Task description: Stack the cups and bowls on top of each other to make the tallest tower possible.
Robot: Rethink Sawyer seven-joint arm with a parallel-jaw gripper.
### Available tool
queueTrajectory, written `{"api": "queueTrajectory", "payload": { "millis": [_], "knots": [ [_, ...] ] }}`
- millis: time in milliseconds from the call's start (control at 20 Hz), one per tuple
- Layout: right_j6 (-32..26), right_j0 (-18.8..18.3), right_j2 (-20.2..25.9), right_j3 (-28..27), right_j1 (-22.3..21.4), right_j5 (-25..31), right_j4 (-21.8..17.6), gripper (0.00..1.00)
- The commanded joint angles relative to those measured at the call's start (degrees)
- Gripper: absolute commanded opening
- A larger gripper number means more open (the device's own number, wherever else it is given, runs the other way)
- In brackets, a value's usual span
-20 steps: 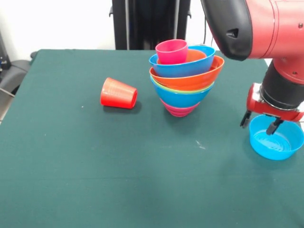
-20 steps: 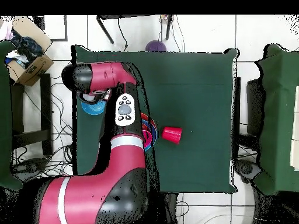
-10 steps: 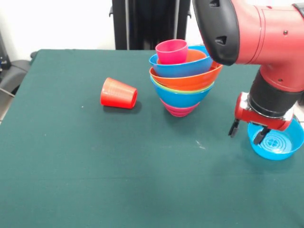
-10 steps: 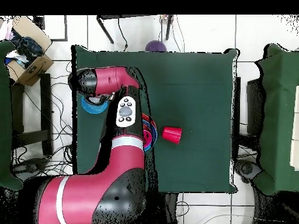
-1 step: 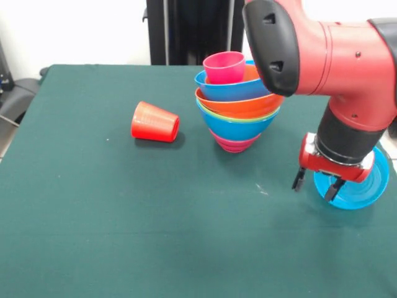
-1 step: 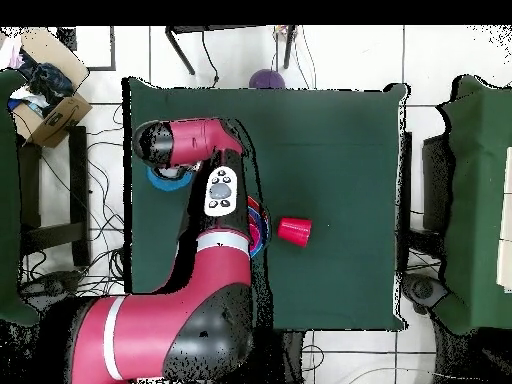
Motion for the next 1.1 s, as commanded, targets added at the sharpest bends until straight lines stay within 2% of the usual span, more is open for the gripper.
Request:
{"api": "queueTrajectory", "payload": {
  "millis": [50, 400, 650, 950, 1100],
  "knots": [
    [0.9, -1.9, 7.1, 6.3, 1.8, -4.3, 0.9, 1.0],
    [-2.1, -3.9, 10.2, 11.4, 0.1, -6.3, 1.0, 1.0],
    [-3.0, -4.7, 11.4, 13.0, -0.9, -5.8, 1.5, 1.0],
    [-5.9, -7.4, 14.6, 14.5, -2.2, -2.0, 2.3, 1.0],
    [-6.8, -9.9, 17.8, 16.2, -3.3, 1.4, 4.5, 1.0]
  ]
}}
